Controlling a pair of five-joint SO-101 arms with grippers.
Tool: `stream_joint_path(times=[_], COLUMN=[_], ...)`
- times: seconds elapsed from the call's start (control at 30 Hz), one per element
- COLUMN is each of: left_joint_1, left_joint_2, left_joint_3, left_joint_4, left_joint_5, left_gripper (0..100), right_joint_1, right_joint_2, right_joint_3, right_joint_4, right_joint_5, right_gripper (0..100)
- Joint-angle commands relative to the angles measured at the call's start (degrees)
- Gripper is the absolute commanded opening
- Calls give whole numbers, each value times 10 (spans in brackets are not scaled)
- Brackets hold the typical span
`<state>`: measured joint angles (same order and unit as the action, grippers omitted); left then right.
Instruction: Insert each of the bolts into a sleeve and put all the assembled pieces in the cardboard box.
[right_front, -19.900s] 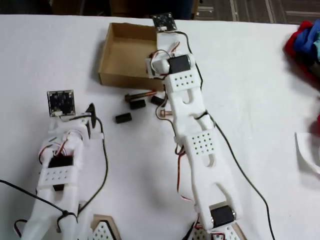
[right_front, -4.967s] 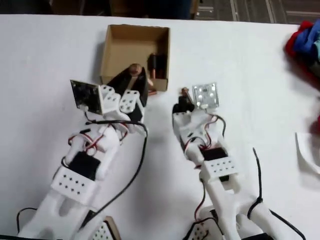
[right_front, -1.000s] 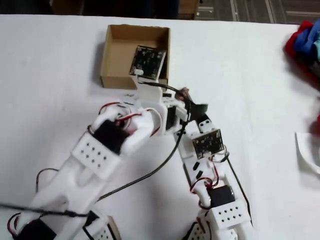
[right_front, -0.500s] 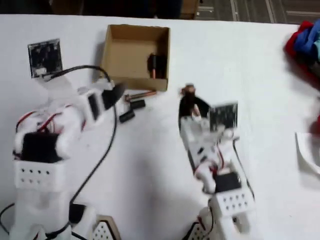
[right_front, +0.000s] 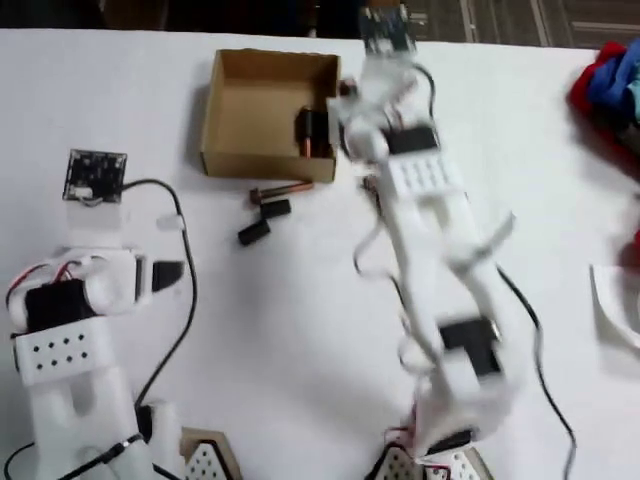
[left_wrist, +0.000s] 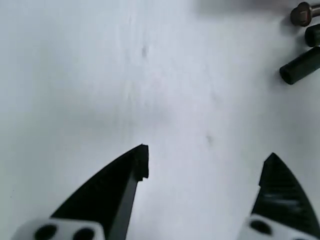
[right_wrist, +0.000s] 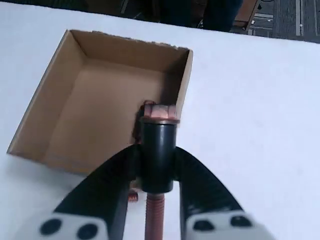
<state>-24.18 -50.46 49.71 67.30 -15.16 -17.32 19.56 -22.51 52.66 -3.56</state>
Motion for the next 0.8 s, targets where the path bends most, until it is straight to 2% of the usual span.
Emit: stream_joint_path(times=[0.0, 0.1, 0.27, 0.37, 0.77], left_joint_1=[-4, -4, -4, -4, -5], left_joint_2=[-9, -9, -9, -9, -11], left_joint_3=[29, 69, 123, 138, 141], left_joint_4=[-82, -142, -199, -212, -207], left_joint_5=[-4, -4, -4, -3, -3], left_gripper=[357, 357, 357, 357, 357], right_joint_1=[-15, -27, -54, -70, -80], right_joint_2=[198, 336, 485, 515, 523], right_joint_3=[-353, -527, -708, -705, -619], right_joint_4=[51, 62, 47, 38, 18], right_joint_5=[-61, -94, -80, -60, -60], right_gripper=[20, 19, 19, 19, 19])
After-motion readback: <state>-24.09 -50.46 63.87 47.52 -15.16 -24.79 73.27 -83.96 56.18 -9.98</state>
